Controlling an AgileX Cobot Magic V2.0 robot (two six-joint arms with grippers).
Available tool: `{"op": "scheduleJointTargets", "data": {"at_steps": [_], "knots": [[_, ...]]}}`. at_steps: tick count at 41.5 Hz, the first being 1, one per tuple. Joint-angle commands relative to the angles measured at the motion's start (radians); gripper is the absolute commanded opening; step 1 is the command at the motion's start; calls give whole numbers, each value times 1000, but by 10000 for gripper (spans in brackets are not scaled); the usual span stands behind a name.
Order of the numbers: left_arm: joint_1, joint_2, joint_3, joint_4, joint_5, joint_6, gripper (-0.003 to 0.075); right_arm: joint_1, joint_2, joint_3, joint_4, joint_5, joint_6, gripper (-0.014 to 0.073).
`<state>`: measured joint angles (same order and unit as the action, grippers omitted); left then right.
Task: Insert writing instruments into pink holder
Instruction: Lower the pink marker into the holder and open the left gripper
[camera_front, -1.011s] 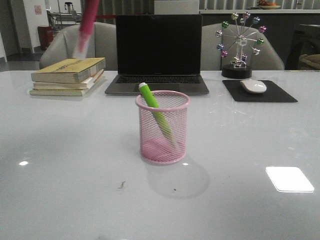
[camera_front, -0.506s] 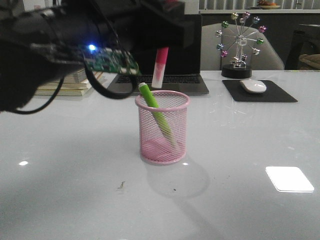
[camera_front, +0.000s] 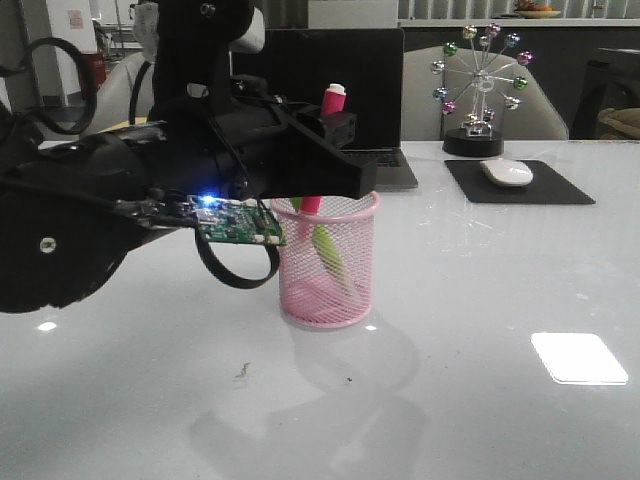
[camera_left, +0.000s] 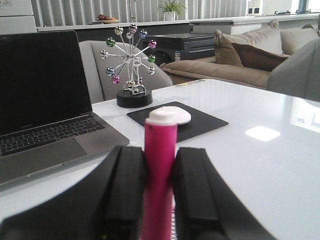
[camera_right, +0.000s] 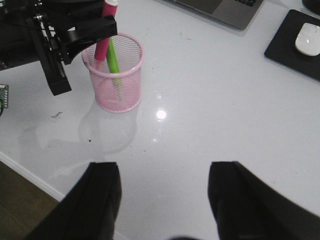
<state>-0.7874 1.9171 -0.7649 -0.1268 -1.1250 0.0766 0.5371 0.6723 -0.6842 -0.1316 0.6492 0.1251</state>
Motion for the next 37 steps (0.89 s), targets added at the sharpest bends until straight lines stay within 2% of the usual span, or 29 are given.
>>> {"op": "scheduleJointTargets", "data": {"at_steps": [1,4,11,18,23,32,37], "knots": [[2,-43,-25,-4,-110,-9,332,-1,-6,-29,-9,-68,1,497],[2,-43,-25,-4,-110,-9,378,-1,-6,-29,-9,-68,1,497],[2,-48,-25,-4,-100,-9,377,-1,-6,-29,-9,-68,1,497],[2,-128,-25,-4,29,-9,374,-1,-6,-29,-9,-68,1,497],[2,-245,-25,-6,258,-9,375,-1,-6,-29,-9,-68,1,497],[2,-507,-25,7,781,0,374,-1,-6,-29,-9,-68,1,497],[2,-659,-25,7,1004,0,374,-1,-6,-29,-9,-68,1,497]]}}
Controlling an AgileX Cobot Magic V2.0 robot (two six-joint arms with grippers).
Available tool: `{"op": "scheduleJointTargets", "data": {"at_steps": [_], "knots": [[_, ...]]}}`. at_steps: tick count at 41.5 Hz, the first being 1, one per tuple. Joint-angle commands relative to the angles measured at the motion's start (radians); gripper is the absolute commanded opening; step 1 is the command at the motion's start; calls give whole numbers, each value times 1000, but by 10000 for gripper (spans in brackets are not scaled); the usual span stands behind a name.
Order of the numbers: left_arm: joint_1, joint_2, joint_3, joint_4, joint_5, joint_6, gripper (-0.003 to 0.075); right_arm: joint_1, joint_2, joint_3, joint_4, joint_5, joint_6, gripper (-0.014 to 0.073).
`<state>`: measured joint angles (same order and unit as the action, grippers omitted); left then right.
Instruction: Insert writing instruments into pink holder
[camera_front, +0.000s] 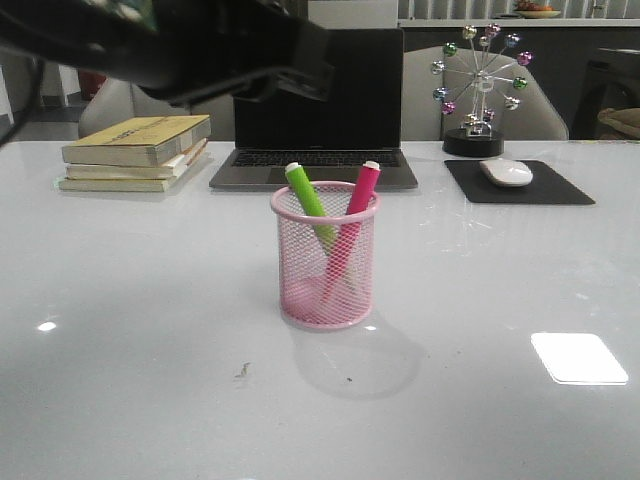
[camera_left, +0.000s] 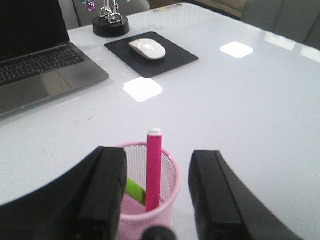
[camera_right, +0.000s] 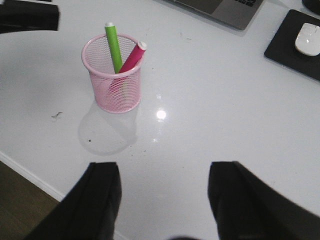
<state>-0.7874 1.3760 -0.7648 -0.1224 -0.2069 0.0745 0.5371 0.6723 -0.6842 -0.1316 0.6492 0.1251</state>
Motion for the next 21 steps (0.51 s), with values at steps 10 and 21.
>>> {"op": "scheduleJointTargets", "data": {"at_steps": [10,21], "knots": [[2,-421,-26,3,464,2,374,-1,-6,-29,-9,-68,1,497],[2,-684,-26,23,832,2,374,-1,-6,-29,-9,-68,1,497]]}}
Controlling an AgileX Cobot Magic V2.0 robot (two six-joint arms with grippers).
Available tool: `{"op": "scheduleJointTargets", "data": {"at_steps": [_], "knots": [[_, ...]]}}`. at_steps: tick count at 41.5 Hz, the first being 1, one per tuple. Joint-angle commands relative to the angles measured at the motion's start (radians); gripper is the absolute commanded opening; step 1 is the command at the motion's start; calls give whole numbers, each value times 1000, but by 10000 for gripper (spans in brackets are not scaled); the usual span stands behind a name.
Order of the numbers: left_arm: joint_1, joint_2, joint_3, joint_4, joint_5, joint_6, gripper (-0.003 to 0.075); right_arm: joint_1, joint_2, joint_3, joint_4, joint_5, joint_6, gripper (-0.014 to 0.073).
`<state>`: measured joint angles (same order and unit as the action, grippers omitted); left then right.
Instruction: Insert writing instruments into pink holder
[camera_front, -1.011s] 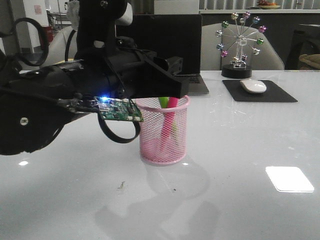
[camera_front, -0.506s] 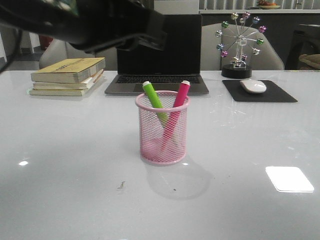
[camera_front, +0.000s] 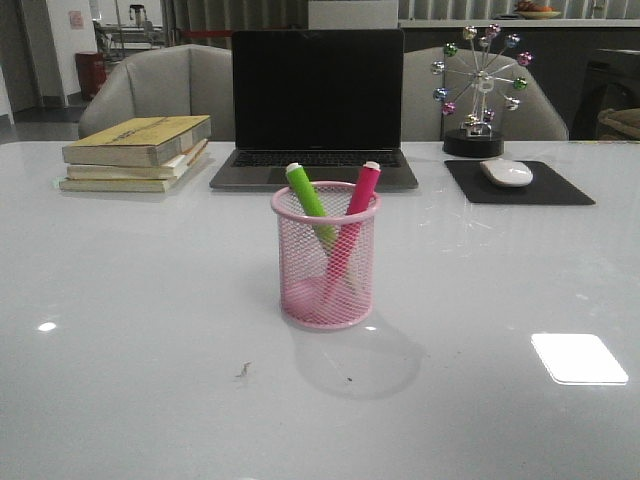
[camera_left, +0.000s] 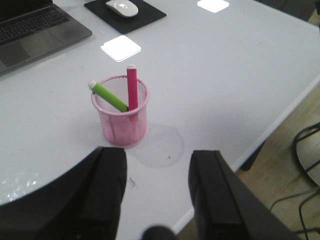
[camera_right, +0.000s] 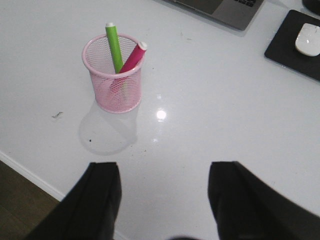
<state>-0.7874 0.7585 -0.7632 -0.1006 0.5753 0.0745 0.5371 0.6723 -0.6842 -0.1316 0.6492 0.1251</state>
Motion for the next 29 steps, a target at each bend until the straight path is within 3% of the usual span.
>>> {"op": "scheduleJointTargets", "data": {"at_steps": [1,10,29], "knots": [[2,-82,-27,1,65,2,374,-1,-6,-29,-9,-68,1,497],[2,-190,-25,3,213,2,374,-1,-6,-29,-9,-68,1,497],[2,-198,-25,26,210,2,359,-1,-6,-27,-69,-23,0,492]]}}
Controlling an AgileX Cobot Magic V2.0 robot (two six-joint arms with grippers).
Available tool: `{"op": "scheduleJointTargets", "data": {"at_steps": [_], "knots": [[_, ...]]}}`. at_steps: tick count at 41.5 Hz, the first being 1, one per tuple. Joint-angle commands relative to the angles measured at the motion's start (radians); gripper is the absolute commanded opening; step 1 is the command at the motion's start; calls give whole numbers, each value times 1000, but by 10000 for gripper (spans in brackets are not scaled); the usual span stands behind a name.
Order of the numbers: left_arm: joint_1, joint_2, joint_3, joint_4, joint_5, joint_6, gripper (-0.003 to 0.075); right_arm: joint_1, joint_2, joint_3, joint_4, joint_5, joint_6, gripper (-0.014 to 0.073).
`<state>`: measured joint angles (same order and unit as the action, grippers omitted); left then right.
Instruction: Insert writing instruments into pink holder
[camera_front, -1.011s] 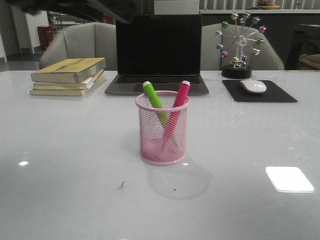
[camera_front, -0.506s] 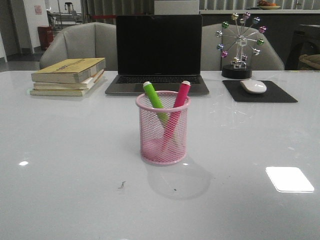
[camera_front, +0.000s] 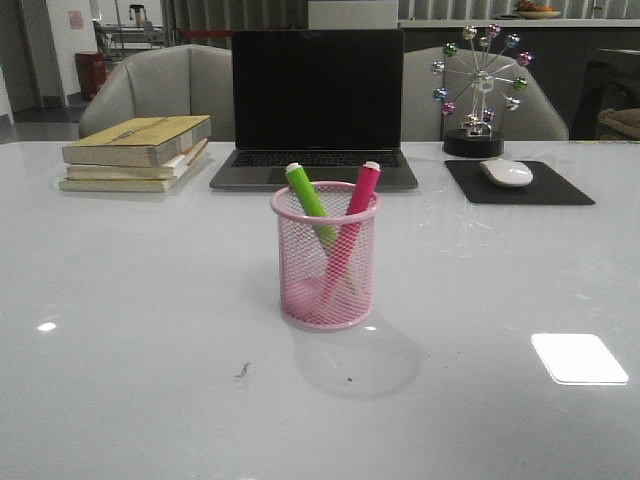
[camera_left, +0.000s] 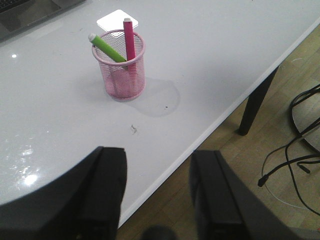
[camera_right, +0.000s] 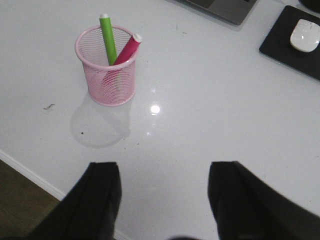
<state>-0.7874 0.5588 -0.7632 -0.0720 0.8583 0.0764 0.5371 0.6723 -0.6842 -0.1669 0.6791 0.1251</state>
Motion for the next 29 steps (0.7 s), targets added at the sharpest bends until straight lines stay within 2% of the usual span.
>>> {"op": "scheduleJointTargets", "data": {"at_steps": [1,6,12,19,29], "knots": [[2,2,-25,-3,-75,0,351,-1,-6,-27,-34,-51,0,482],[2,2,-25,-3,-81,-8,256,-1,-6,-27,-34,-46,0,366],[2,2,-25,-3,-83,-8,84,-1,-6,-27,-21,-45,0,185],[2,2,-25,-3,-83,-9,99,-1,-6,-27,-14,-45,0,48],[2,2,-25,-3,-81,-9,99,-1,-6,-27,-14,-45,0,56]]}}
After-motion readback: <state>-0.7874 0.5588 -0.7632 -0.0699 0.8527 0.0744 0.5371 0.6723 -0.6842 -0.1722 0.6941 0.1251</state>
